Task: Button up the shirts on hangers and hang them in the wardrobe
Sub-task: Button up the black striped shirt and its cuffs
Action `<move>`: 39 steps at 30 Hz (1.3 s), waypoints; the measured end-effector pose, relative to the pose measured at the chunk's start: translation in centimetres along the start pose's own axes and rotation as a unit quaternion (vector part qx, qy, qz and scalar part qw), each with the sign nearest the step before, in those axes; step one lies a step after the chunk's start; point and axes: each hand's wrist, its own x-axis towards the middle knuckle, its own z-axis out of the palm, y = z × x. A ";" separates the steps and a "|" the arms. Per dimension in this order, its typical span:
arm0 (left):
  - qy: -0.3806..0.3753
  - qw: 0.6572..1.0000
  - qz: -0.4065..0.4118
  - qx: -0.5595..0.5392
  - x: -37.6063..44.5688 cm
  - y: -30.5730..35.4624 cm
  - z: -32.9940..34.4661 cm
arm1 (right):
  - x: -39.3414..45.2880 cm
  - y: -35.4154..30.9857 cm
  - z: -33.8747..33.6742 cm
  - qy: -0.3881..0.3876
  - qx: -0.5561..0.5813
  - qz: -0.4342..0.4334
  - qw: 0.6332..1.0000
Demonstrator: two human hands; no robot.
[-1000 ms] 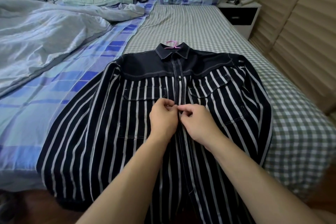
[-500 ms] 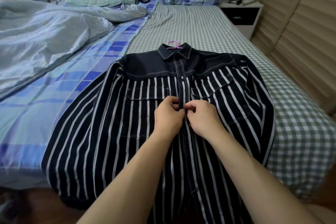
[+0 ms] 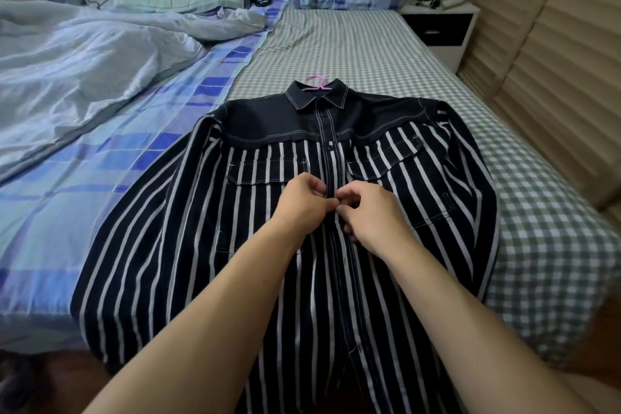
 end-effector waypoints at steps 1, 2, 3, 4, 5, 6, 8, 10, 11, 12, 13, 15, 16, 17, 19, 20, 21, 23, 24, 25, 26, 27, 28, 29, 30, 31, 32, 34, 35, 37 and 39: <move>-0.005 1.000 -0.016 -0.015 0.0 0.2 -0.1 | 0.0 0.1 0.0 0.001 -0.003 -0.008 1.000; -0.009 0.999 -0.038 -0.038 0.0 0.4 -0.2 | 0.1 0.2 0.2 0.002 -0.006 -0.015 1.000; -0.014 0.996 -0.066 -0.067 0.0 0.7 -0.3 | 0.1 0.3 0.3 0.004 -0.009 -0.021 1.000; -0.019 0.990 -0.095 -0.098 0.0 1.0 -0.5 | 0.1 0.4 0.4 0.008 -0.016 -0.029 0.999; -0.020 0.984 -0.120 -0.127 -0.1 1.5 -0.7 | 0.2 0.5 0.5 0.013 -0.027 -0.040 0.999; -0.020 0.980 -0.134 -0.147 -0.1 1.8 -0.8 | 0.2 0.6 0.7 0.021 -0.042 -0.053 0.997; -0.012 0.979 -0.133 -0.155 -0.1 1.9 -0.8 | 0.1 0.7 1.1 0.034 -0.072 -0.081 0.994; 0.003 0.986 -0.107 -0.124 -0.4 1.3 -0.3 | 0.0 0.7 1.3 0.038 -0.083 -0.095 0.991; 0.018 0.992 -0.086 -0.088 -0.5 0.9 0.1 | 0.0 0.7 1.3 0.038 -0.084 -0.093 0.991; 0.036 0.996 -0.061 -0.047 -0.6 0.5 0.5 | 0.0 0.7 1.3 0.035 -0.085 -0.088 0.992; 0.057 0.998 -0.038 -0.018 -0.7 0.2 0.9 | 0.0 0.6 1.3 0.033 -0.086 -0.084 0.992; 0.091 0.996 -0.014 0.017 -0.8 0.0 1.4 | 0.0 0.6 1.2 0.029 -0.087 -0.081 0.992; 0.104 0.994 -0.010 0.027 -1.0 0.1 1.6 | -0.1 0.5 1.2 0.029 -0.085 -0.080 0.993; 0.113 0.993 -0.009 0.036 -1.1 0.2 1.7 | -0.1 0.6 1.2 0.029 -0.081 -0.080 0.993; 0.120 0.992 -0.003 0.044 -1.3 0.5 1.8 | -0.2 0.7 1.1 0.029 -0.070 -0.081 0.994; 0.120 0.992 0.002 0.042 -1.3 0.5 1.9 | -0.2 0.8 1.1 0.028 -0.061 -0.081 0.994; 0.120 0.992 0.006 0.038 -1.4 0.7 2.0 | -0.2 0.9 1.0 0.027 -0.047 -0.079 0.995; 0.123 0.991 0.015 0.049 -1.4 1.2 2.1 | -0.1 1.1 0.8 0.026 -0.005 -0.076 0.997; 0.121 0.991 0.018 0.052 -1.3 1.3 1.9 | -0.1 1.1 0.7 0.027 0.012 -0.079 0.996; 0.110 0.993 0.017 0.041 -1.1 1.4 1.6 | -0.1 1.1 0.7 0.032 0.021 -0.084 0.996; 0.090 0.996 0.012 0.017 -0.8 1.3 1.2 | -0.1 1.2 0.7 0.039 0.024 -0.090 0.995; 0.063 0.998 -0.001 -0.022 -0.6 1.1 0.6 | -0.1 1.3 0.8 0.046 0.025 -0.094 0.994; 0.035 0.997 -0.018 -0.070 -0.4 0.9 0.1 | -0.1 1.3 0.8 0.051 0.028 -0.097 0.994; 0.013 0.993 -0.033 -0.116 -0.3 0.7 -0.4 | -0.1 1.3 0.9 0.053 0.032 -0.099 0.993; 0.002 0.989 -0.042 -0.143 -0.2 0.5 -0.6 | 0.0 1.2 0.9 0.051 0.035 -0.099 0.993; 0.004 0.989 -0.043 -0.143 -0.1 0.4 -0.7 | 0.0 1.2 0.9 0.047 0.036 -0.096 0.994; 0.014 0.991 -0.042 -0.129 0.0 0.3 -0.5 | 0.1 1.1 0.9 0.043 0.036 -0.091 0.994; 0.041 0.994 -0.034 -0.095 -0.2 0.4 0.0 | 0.1 1.1 0.9 0.041 0.037 -0.083 0.995; 0.050 0.994 -0.029 -0.092 -0.3 0.5 0.1 | 0.1 1.1 0.8 0.039 0.039 -0.080 0.995; 0.065 0.991 -0.022 -0.114 -0.4 0.4 0.3 | -0.1 1.1 0.6 0.029 0.055 -0.083 0.995; 0.072 0.986 -0.012 -0.149 -0.5 0.1 0.3 | -0.2 1.2 0.4 0.020 0.083 -0.088 0.992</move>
